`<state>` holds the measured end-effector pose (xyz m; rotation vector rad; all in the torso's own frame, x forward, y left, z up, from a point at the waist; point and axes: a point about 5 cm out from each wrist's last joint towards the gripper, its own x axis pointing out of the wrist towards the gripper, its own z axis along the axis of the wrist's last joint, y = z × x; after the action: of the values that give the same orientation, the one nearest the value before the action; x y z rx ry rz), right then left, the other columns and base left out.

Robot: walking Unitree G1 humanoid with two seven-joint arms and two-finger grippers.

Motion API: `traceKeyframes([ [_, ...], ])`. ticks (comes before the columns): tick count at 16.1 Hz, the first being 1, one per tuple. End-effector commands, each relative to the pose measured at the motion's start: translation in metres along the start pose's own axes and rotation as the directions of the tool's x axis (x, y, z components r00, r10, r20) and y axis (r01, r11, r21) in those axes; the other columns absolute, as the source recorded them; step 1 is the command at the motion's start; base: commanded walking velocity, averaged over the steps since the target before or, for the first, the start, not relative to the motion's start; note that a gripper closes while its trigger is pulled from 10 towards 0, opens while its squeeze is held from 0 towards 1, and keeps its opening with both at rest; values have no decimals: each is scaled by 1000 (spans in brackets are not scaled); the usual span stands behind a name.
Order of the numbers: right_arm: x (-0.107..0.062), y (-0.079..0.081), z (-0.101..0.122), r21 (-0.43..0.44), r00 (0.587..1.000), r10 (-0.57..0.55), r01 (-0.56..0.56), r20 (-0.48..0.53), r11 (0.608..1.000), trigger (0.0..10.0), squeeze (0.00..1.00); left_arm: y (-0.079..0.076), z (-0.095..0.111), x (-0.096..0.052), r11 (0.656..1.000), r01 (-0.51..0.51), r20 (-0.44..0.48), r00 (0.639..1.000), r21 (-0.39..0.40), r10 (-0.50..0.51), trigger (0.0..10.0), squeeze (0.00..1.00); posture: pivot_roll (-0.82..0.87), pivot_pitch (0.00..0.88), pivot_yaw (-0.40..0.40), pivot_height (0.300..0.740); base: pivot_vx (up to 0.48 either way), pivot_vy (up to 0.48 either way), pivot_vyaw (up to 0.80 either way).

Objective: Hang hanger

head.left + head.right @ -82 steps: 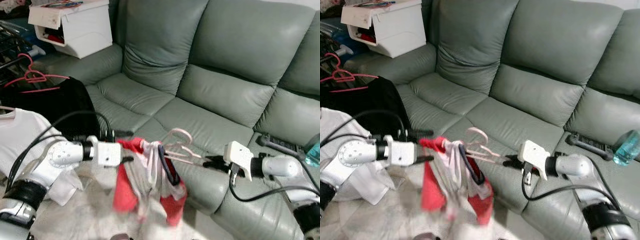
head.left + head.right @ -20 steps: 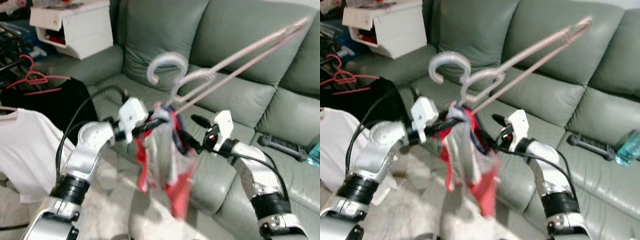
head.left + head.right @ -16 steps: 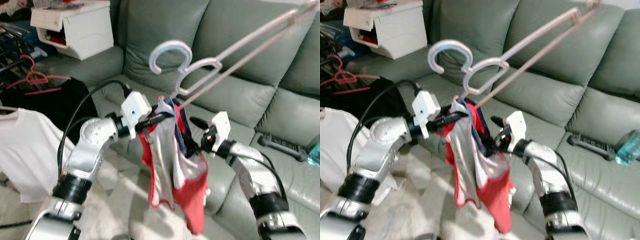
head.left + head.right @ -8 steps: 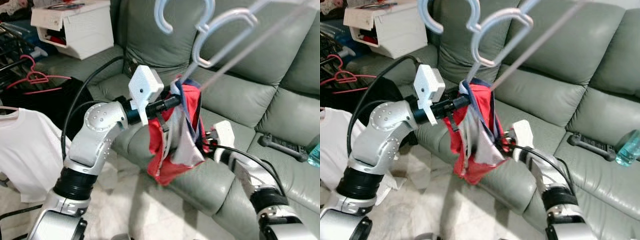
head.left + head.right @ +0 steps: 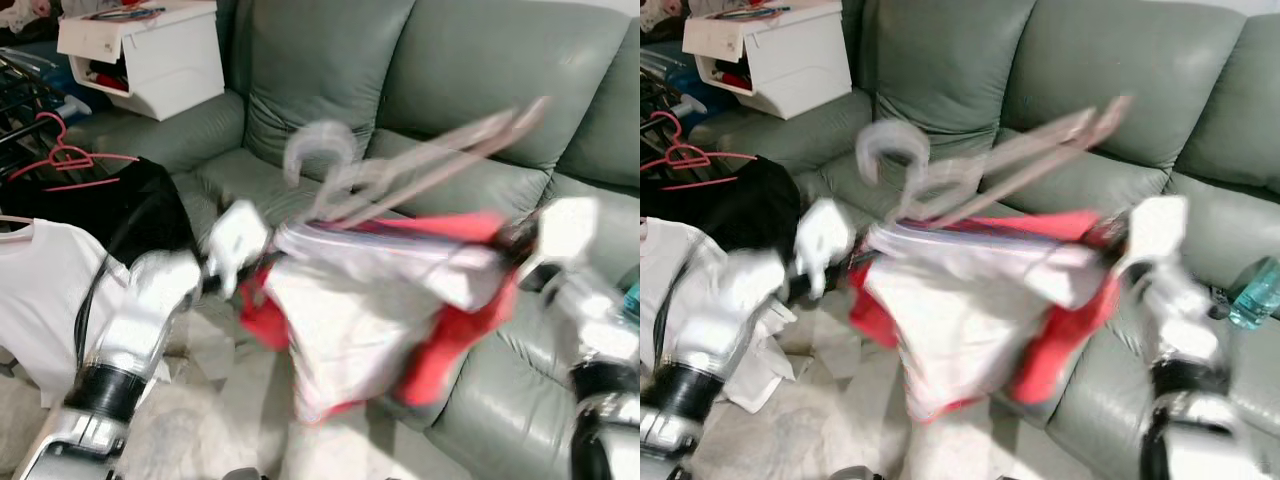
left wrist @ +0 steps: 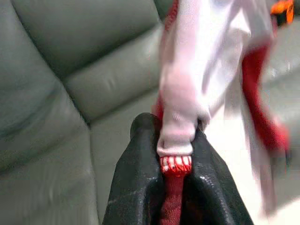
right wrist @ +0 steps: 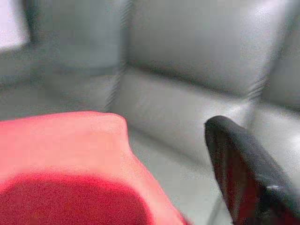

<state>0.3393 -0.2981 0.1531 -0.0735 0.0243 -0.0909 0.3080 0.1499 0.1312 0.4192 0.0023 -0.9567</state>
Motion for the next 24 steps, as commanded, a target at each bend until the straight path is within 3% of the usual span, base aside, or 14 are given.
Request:
traceKeyframes([
  [1, -4, -34, 17, 37, 981, -183, 181, 56, 983, 0, 0, 14, -12, -20, 998, -67, -53, 996, 17, 67, 0, 0, -74, 0, 47, 740, 0, 0, 0],
  [3, 5, -38, 52, 71, 956, -242, 233, 164, 970, 0, 0, -1, -33, -31, 996, 10, -84, 996, -94, -18, 0, 0, -68, 0, 40, 740, 0, 0, 0],
  [5, 12, -33, 66, 71, 954, -222, 211, 201, 975, 0, 0, -9, -44, -38, 992, 89, -129, 986, -92, -101, 0, 0, -67, 0, 36, 740, 0, 0, 0],
  [7, 16, -26, 73, 77, 955, -205, 192, 216, 978, 0, 0, -13, -52, -38, 992, 104, -166, 979, -75, -115, 0, 0, -66, 0, 34, 740, 0, 0, 0],
  [9, 20, -15, 75, 76, 959, -170, 157, 226, 985, 0, 0, -5, -63, -35, 1000, 12, -277, 961, 9, -9, 0, 0, -68, 0, 35, 740, 0, 0, 0],
  [11, 22, 0, 73, 61, 964, -128, 117, 233, 991, 0, 0, 5, -64, -24, 983, -179, -262, 952, -48, 160, 0, 0, -78, 0, 42, 740, 0, 0, 0],
  [13, 30, 31, 73, 66, 967, -53, 38, 248, 997, 0, 0, 4, -62, -4, 933, -341, -236, 922, -112, 308, 0, 0, -83, 0, 43, 740, 0, 0, 0],
  [14, 34, 59, 76, 58, 962, 10, -26, 273, 998, 0, 0, -2, -62, 10, 884, -431, -241, 891, -184, 384, 0, 0, -80, 0, 39, 740, 0, 0, 0],
  [16, 37, 84, 80, 49, 951, 74, -93, 301, 994, 0, 0, -8, -64, 21, 843, -488, -263, 864, -226, 430, 0, 0, -77, 0, 37, 740, 0, 0, 0],
  [17, 38, 105, 86, 42, 936, 126, -148, 329, 988, 0, 0, -22, -63, 32, 864, -447, -257, 884, -231, 389, 0, 0, -79, 0, 37, 740, 0, 0, 0],
  [19, 40, 130, 88, 51, 924, 180, -209, 336, 977, 0, 0, -30, -61, 41, 863, -454, -258, 881, -221, 397, 0, 0, -80, 0, 38, 740, 0, 0, 0],
  [21, 36, 152, 84, 33, 904, 275, -301, 326, 953, 0, 0, -20, -58, 41, 793, -568, -275, 816, -220, 509, 0, 0, -72, 0, 37, 740, 0, 0, 0],
  [22, 33, 162, 79, 27, 888, 336, -362, 313, 932, 0, 0, -6, -57, 37, 704, -666, -300, 743, -247, 598, 0, 0, -70, 0, 33, 740, 0, 0, 0],
  [24, 28, 177, 66, 13, 857, 446, -465, 260, 885, 0, 0, 10, -55, 30, 603, -752, -319, 659, -265, 682, 0, 0, -71, 0, 29, 740, 0, 0, 0],
])
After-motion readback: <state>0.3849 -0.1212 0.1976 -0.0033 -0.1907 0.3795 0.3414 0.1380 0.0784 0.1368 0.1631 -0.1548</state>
